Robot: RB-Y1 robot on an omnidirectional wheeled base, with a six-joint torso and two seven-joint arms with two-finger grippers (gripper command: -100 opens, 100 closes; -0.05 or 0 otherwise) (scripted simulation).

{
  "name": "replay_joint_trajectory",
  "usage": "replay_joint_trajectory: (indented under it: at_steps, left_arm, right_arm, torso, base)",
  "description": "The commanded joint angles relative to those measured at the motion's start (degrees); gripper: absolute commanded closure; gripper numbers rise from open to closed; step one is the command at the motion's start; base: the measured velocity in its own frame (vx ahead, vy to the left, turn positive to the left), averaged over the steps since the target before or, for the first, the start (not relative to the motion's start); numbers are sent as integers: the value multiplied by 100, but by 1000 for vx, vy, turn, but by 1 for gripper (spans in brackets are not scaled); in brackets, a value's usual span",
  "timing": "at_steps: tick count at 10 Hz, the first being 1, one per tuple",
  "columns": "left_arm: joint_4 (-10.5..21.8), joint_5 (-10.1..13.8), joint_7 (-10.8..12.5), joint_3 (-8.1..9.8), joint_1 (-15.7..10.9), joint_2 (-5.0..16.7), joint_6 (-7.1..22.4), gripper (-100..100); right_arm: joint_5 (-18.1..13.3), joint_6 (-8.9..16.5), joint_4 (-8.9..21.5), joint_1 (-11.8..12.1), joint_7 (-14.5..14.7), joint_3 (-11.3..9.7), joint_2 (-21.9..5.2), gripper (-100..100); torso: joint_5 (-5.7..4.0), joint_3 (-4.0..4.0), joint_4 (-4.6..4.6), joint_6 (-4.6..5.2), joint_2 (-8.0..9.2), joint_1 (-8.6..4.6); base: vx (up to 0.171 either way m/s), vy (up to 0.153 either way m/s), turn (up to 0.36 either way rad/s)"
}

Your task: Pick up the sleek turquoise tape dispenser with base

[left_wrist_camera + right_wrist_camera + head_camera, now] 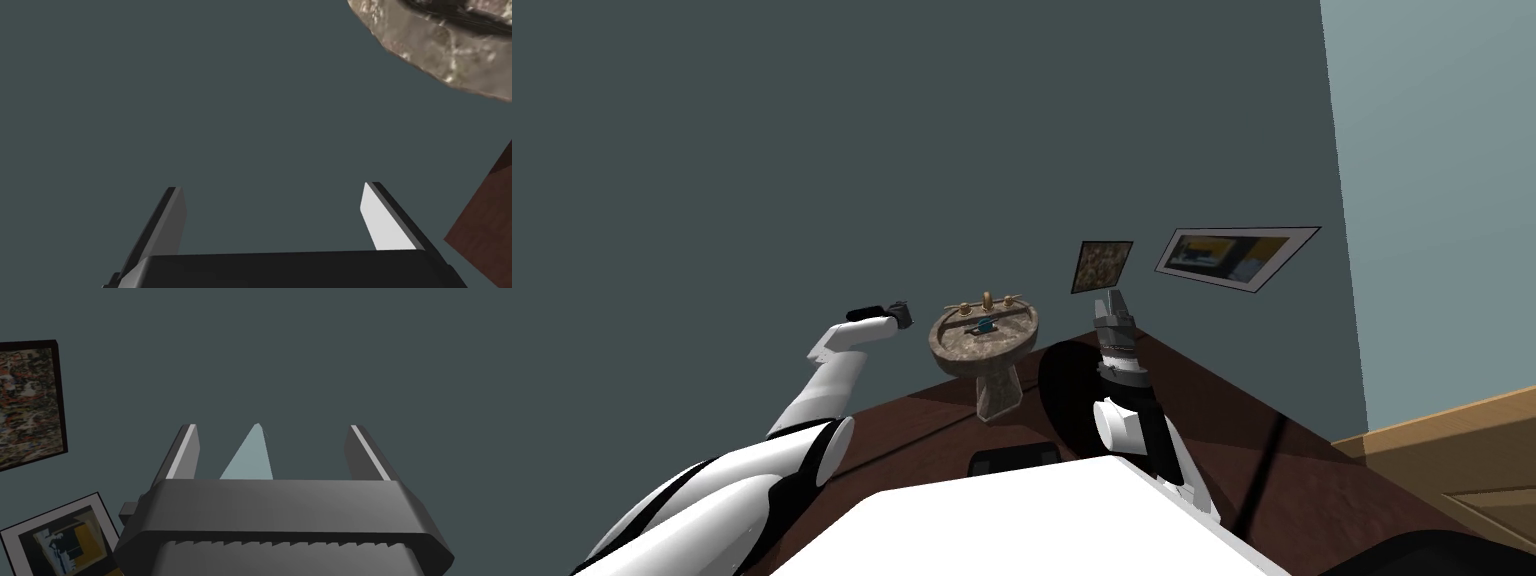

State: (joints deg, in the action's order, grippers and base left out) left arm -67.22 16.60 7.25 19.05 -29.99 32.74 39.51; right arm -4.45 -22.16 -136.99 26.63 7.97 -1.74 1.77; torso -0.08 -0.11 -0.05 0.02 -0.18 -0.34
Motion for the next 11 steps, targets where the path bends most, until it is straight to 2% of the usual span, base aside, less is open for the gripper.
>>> replay_joint_trajectory:
  at_steps: [1,2,3,5,6,7,8,11]
  left_arm:
    - [200,-63,98,83,-151,-15,286,-100]
    - [200,-63,98,83,-151,-15,440,-100]
    - [392,-124,178,146,-281,-38,616,-100]
    - [392,-124,178,146,-281,-38,811,-100]
    - [568,-190,256,203,-397,-68,1056,-100]
    - [568,-190,256,203,-397,-68,1131,-100]
    - [730,-258,330,254,-499,-107,1321,-100]
    - [875,-328,402,300,-586,-151,1714,-100]
  right_arm:
    - [0,0,0,0,0,0,0,0]
    - [0,0,0,0,0,0,0,0]
    - [0,0,0,0,0,0,0,0]
    - [0,0,0,0,0,0,0,0]
    - [0,0,0,0,0,0,0,0]
    - [0,0,0,0,0,0,0,0]
    - [0,0,0,0,0,0,0,0]
    - [0,0,0,0,0,1,-1,0]
  torso:
    - [0,0,0,0,0,0]
    - [-1,-2,-1,1,-5,-8]
    - [-2,-4,-1,0,-7,-6]
    - [-2,-5,-2,0,-9,-10]
    - [1,0,0,-1,0,7]
    - [0,-2,-1,1,-4,-4]
    - [-1,-4,-1,0,-6,-4]
    - [7,7,3,-3,13,31]
  base:
    - [47,-113,-4]
    - [55,-105,3]
    - [66,-115,-8]
    - [39,-89,1]
    - [46,-106,-24]
    - [54,-103,2]
    - [52,-95,-5]
    - [-7,-11,27]
